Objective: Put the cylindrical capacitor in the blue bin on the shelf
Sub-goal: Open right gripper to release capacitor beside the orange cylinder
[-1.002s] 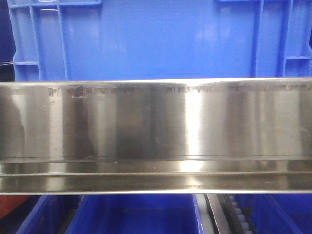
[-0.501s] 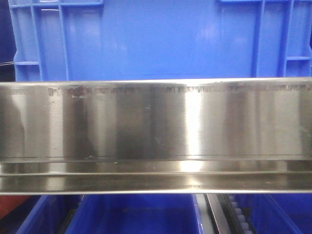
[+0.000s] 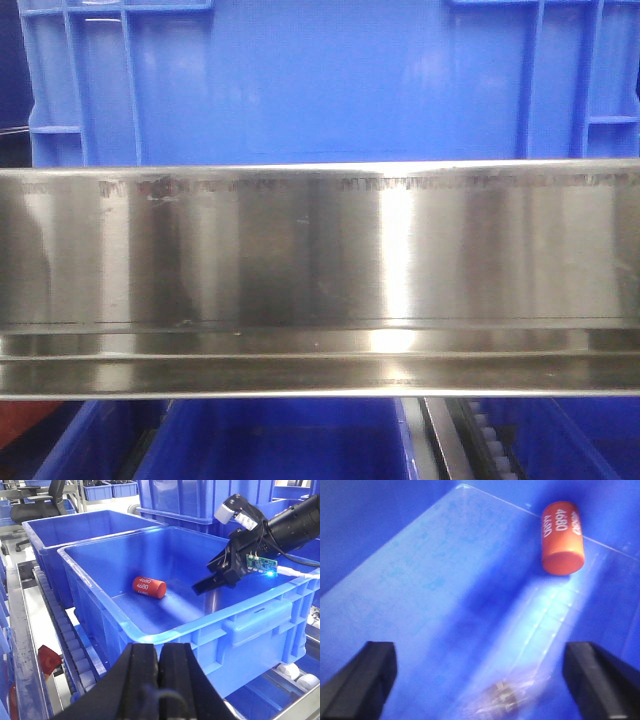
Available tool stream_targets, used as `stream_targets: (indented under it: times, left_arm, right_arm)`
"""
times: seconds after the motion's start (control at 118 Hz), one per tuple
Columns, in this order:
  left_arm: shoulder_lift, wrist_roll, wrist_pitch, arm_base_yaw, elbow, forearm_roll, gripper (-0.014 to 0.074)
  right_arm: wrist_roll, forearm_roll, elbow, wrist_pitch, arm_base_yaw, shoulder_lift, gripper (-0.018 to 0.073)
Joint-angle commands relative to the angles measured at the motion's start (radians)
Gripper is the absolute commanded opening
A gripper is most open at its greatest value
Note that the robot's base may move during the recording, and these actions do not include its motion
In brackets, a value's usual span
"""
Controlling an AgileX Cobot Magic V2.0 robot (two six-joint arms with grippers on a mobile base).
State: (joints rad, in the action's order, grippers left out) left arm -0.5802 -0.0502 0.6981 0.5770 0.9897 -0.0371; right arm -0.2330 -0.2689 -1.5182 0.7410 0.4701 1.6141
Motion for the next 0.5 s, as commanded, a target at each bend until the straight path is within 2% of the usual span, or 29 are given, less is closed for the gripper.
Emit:
stream_targets:
  times: [0.0,0.178,0.28,0.391,0.416,0.442,0.492]
  left_arm:
    - [0.006,0.009,-0.012,-0.001,-0.003,-0.010,-0.0111]
    - [0.006,0.009,-0.012,-0.001,-0.003,-0.010,-0.0111]
    - [0.006,0.009,-0.012,-0.001,-0.003,-0.010,-0.0111]
    - [0.006,0.009,-0.012,-0.001,-0.003,-0.008,-0.0111]
    - [0.006,0.009,-0.012,-0.001,-0.003,-0.006,-0.0111]
    - [0.006,0.009,-0.012,-0.001,-0.003,-0.004,-0.0111]
    - [0.006,0.009,-0.012,-0.001,-0.003,-0.002,-0.0111]
  right_arm:
    - [0.003,-0.011,-0.005,0.016,0.001,-0.018,0.0571]
    - [0.003,-0.019,-0.006,-0.019,0.001,-0.083,0.0567]
    - [0.003,-0.019,-0.006,-0.047,-0.001,-0.152,0.0491]
    - [0.003,-0.019,-0.006,-0.055,-0.020,-0.237,0.0292]
    - [0.003,-0.015,-0.006,-0.055,-0.031,-0.267,0.0209]
    - [0.003,-0.015,-0.004,-0.055,-0.035,-0.285,0.0175]
    - [0.003,-0.013,0.007,-0.055,-0.054,-0.327,0.0045]
